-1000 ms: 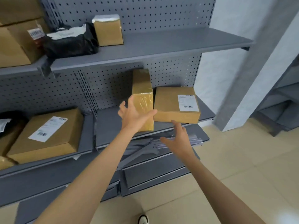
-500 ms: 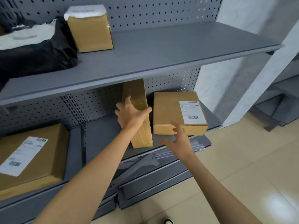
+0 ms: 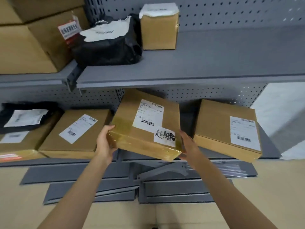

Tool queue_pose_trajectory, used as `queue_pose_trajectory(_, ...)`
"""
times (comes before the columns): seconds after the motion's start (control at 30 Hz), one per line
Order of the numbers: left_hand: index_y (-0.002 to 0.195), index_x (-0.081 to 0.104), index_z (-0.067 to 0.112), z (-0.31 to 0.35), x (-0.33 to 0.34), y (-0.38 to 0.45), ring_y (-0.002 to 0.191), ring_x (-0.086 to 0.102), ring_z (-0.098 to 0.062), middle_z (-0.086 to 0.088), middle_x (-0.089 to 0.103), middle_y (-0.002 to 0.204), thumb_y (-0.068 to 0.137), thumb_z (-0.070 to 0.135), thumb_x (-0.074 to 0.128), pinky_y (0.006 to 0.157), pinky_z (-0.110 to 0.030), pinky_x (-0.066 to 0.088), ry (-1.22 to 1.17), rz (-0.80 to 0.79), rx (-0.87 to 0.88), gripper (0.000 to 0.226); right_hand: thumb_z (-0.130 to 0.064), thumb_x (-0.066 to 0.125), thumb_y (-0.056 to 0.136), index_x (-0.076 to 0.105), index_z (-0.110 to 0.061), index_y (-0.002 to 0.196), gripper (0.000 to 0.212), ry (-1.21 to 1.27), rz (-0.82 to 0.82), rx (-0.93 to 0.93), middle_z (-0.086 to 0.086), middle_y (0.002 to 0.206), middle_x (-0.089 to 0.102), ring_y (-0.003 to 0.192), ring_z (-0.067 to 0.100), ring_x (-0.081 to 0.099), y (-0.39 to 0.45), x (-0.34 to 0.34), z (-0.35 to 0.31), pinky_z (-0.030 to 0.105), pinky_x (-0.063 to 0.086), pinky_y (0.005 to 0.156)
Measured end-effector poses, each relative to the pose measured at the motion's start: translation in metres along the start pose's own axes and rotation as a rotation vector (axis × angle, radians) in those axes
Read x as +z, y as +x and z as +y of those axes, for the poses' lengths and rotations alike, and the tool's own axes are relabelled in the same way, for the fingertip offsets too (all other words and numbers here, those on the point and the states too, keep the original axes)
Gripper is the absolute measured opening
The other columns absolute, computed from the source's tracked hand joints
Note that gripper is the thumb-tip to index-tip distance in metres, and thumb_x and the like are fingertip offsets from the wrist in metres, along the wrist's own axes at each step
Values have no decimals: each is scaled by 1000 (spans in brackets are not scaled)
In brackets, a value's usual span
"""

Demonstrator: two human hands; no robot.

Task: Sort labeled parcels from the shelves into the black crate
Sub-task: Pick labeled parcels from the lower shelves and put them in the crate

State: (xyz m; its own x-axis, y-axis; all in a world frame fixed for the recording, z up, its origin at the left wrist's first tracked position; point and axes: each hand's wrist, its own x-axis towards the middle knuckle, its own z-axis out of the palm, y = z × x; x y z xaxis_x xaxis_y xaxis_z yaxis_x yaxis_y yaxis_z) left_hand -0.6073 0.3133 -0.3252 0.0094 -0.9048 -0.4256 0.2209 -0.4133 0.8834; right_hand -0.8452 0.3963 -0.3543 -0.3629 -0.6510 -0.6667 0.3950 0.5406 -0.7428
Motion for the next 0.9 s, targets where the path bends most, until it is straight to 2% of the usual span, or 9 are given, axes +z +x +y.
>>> queue_pose_trajectory(0.07,83,62,26,-4,-11,-2,85,61,-19,3,67,86,70,36,62,77,-36,48,-52,-4,-10,17,-54,52,86,47,-23,129,53,-23,-58,54,8,123,59,107,31,58,0,7,4,46,47,92)
queue_pose_trajectory(0.17,87,62,26,-9,-21,-2,84,64,-18,4,70,86,71,38,60,65,-31,49,-89,-15,-6,20,-51,55,85,47,-26,127,50,-27,-107,37,10,121,58,104,32,58,1,11,8,45,48,85)
queue_pose_trajectory(0.33,90,57,26,-15,-33,7,83,62,-16,0,65,90,76,41,53,70,-34,46,99,-55,21,22,-45,57,84,46,-28,129,49,-23,-71,21,9,122,59,108,31,56,6,10,10,46,46,92)
queue_pose_trajectory(0.4,83,56,22,-17,-37,13,66,59,-11,0,59,75,80,34,50,64,-30,43,180,-68,26,14,-42,59,84,49,-31,125,44,-17,-55,-9,5,116,61,103,28,58,8,7,11,44,47,88)
queue_pose_trajectory(0.47,88,56,20,-17,-40,20,69,56,-14,-3,58,82,82,33,51,63,-30,42,296,-102,-22,15,-38,62,84,53,-35,116,34,13,-60,-55,-1,103,66,91,21,61,9,6,10,37,49,77)
queue_pose_trajectory(0.57,122,46,24,-17,-39,29,91,60,-18,-1,61,107,73,49,68,66,-32,48,483,-151,-146,59,-32,64,84,53,-39,109,28,45,-63,-98,-9,86,68,74,10,65,7,7,13,21,48,52)
queue_pose_trajectory(0.63,129,35,34,-17,-38,32,100,58,-22,-1,57,116,58,58,75,68,-37,52,483,-152,-235,85,-30,64,84,53,-39,110,30,37,-74,-133,-12,84,68,68,6,65,4,8,17,17,48,43)
queue_pose_trajectory(0.8,137,32,38,-23,-36,42,95,60,-17,3,60,108,54,54,78,64,-34,51,423,-174,-251,96,-25,58,88,51,-35,120,34,11,-88,-156,-12,85,69,62,3,67,-4,3,21,16,47,44)
queue_pose_trajectory(0.9,133,37,39,-24,-29,47,92,63,-16,4,62,105,50,51,80,62,-32,52,395,-198,-208,95,-25,57,89,41,-33,134,48,-22,-100,-181,-7,105,67,85,7,64,-7,2,18,22,51,66)
